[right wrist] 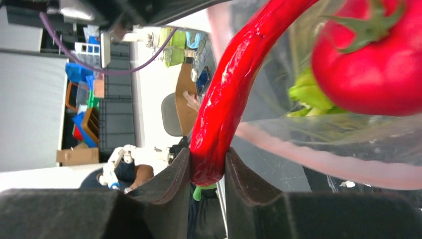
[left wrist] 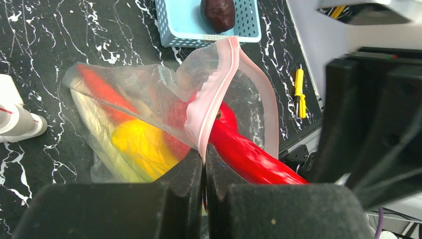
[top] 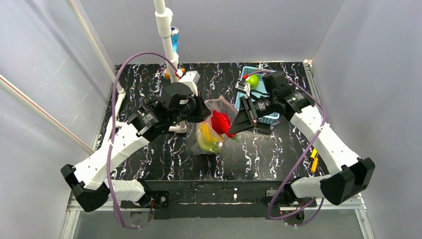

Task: Place the food in the zip-top bag and seal the zipper
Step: Place the fake vegetable in the zipper food storage bag.

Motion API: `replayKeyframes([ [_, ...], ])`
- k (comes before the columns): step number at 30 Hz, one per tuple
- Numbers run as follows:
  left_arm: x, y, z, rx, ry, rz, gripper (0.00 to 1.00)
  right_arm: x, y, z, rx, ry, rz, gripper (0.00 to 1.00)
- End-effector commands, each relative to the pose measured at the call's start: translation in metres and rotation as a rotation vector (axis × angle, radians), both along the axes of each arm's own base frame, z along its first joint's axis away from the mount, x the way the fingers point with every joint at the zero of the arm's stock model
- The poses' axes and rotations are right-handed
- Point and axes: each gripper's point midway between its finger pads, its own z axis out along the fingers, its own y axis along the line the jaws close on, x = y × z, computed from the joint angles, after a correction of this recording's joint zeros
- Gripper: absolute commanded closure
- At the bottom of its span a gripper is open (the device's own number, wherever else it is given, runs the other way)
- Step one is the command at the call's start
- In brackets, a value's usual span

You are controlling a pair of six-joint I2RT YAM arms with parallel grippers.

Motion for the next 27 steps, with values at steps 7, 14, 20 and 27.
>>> replayKeyframes([
  [7,-0.003,-0.004,0.029,-0.101,-0.045,-0.021,1.00,0.053,0.026,-0.009,-0.025,0.060,-0.186,0.55],
  [14,-0.004,-0.007,0.029,-0.113,-0.030,-0.020,1.00,0.086,0.042,0.003,0.014,0.009,-0.293,0.40],
  [20,-0.004,-0.003,0.029,-0.104,-0.030,-0.005,1.00,0.087,0.040,0.010,0.001,-0.078,-0.303,0.34],
  [27,0.009,0.010,0.023,-0.078,-0.038,0.107,1.00,0.060,0.014,0.032,-0.056,-0.327,-0.335,0.25],
])
